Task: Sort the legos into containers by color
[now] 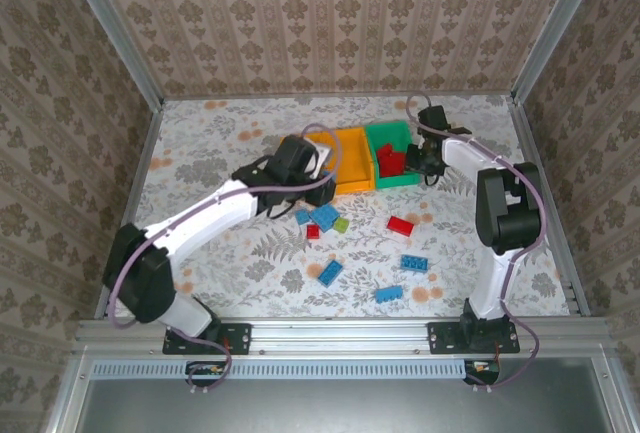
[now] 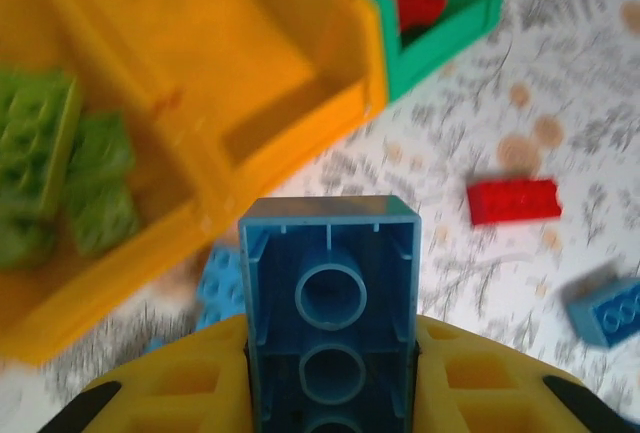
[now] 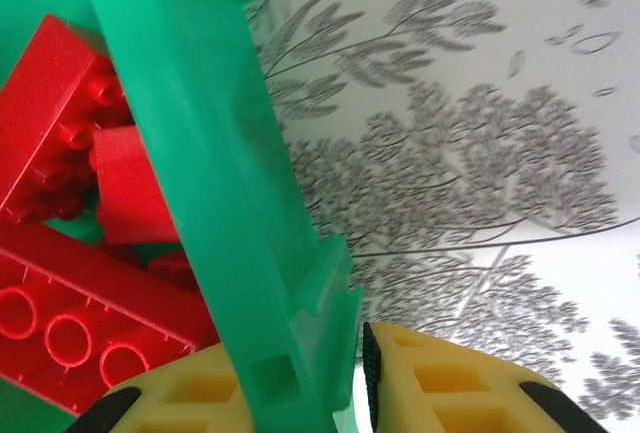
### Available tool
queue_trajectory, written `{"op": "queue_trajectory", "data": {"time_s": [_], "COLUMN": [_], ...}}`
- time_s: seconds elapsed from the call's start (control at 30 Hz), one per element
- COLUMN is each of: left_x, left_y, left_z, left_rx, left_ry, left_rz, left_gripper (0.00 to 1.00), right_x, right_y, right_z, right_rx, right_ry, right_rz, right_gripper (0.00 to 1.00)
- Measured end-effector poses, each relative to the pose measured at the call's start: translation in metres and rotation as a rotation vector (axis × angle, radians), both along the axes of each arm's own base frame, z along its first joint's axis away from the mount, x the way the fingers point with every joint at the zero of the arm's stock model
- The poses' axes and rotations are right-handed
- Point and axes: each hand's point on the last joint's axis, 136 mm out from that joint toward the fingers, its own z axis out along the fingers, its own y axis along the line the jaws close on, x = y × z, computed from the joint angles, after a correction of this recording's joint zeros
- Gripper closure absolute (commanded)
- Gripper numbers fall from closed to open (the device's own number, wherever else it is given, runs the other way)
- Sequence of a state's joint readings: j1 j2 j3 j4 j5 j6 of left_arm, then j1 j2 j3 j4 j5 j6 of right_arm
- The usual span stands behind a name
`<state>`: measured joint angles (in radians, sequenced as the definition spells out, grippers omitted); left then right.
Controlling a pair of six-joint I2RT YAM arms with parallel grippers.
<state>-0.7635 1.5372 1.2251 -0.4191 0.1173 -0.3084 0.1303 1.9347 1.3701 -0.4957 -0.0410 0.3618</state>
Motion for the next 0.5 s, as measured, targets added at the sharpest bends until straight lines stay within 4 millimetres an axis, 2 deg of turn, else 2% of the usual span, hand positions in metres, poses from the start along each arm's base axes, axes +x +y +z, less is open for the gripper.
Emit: {"op": "queue_trajectory", "data": {"time_s": [0.1, 0.2, 0.3, 0.4, 0.43, 0.5], "left_x": [0.025, 0.049, 0.069, 0.086, 0.091, 0.098], "left_y": [-0.023, -0.040, -0.045, -0.040, -0.037, -0.032], "left_z": [0.011, 0.007, -0.011, -0.036, -0.044, -0.059], "left_rx": [-0.021, -0.028, -0.010, 0.026, 0.038, 0.061], "left_ry": [-0.022, -0.017, 0.014, 0.063, 0.079, 0.109], "left_rz": [-0.028, -0.040, -0.031, -0.003, 0.005, 0.023], "left_gripper": [0.75, 0.75, 0.76, 0.76, 0.76, 0.74], "right_x": [-0.006, -0.012, -0.014, -0.014, -0.015, -0.015], "right_y": [0.017, 0.030, 0.040, 0.044, 0.044, 0.045], "right_z": [-0.004, -0.007, -0.007, -0.007, -0.007, -0.006], "right_rx": [0.013, 0.027, 0.035, 0.040, 0.041, 0.043], "right_ry": [0.010, 0.021, 0.018, 0.017, 0.018, 0.016], "right_rz": [0.032, 0.042, 0.050, 0.049, 0.047, 0.043], "right_gripper": [0.71, 0.71, 0.71, 0.69, 0.67, 0.55]}}
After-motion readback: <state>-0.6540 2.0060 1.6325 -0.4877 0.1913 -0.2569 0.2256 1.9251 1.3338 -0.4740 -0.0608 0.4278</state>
